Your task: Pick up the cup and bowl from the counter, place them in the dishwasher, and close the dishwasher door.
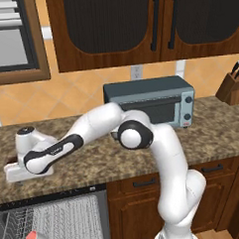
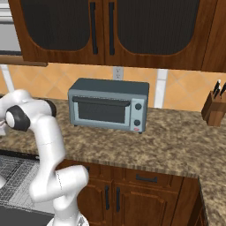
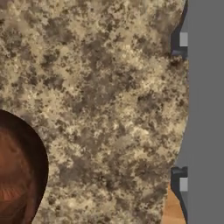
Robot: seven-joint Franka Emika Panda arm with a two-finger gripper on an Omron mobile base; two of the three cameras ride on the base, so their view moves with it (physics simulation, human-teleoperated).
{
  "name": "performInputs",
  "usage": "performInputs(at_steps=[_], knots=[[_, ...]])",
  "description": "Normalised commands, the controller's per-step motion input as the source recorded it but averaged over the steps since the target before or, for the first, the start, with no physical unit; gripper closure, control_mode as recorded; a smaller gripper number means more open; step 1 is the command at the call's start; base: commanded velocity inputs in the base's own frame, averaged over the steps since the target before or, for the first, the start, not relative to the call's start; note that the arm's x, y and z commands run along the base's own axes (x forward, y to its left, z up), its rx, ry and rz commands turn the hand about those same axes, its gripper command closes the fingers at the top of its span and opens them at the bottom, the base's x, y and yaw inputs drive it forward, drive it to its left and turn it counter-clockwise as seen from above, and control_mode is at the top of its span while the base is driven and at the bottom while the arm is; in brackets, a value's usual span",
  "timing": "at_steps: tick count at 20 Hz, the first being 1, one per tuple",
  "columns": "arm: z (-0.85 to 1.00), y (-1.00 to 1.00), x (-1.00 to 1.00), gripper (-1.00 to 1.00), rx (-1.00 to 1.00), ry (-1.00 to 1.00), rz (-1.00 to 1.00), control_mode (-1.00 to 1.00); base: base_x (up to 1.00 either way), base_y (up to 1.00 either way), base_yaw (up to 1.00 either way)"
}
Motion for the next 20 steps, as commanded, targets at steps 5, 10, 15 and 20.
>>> performInputs(at_steps=[5, 10, 15, 20], knots=[[0.26, 0.10, 0.59, -1.00, 0.00, -0.19, -0.07, -1.00, 0.00, 0.00, 0.00], [0.28, 0.11, 0.33, -1.00, 0.00, -0.08, -0.03, -1.00, 0.00, 0.00, 0.00], [0.13, 0.02, 0.19, -1.00, 0.01, 0.00, 0.00, -1.00, 0.00, 0.00, 0.00], [-0.02, 0.03, 0.34, -1.00, 0.00, 0.00, 0.00, -1.00, 0.00, 0.00, 0.00]])
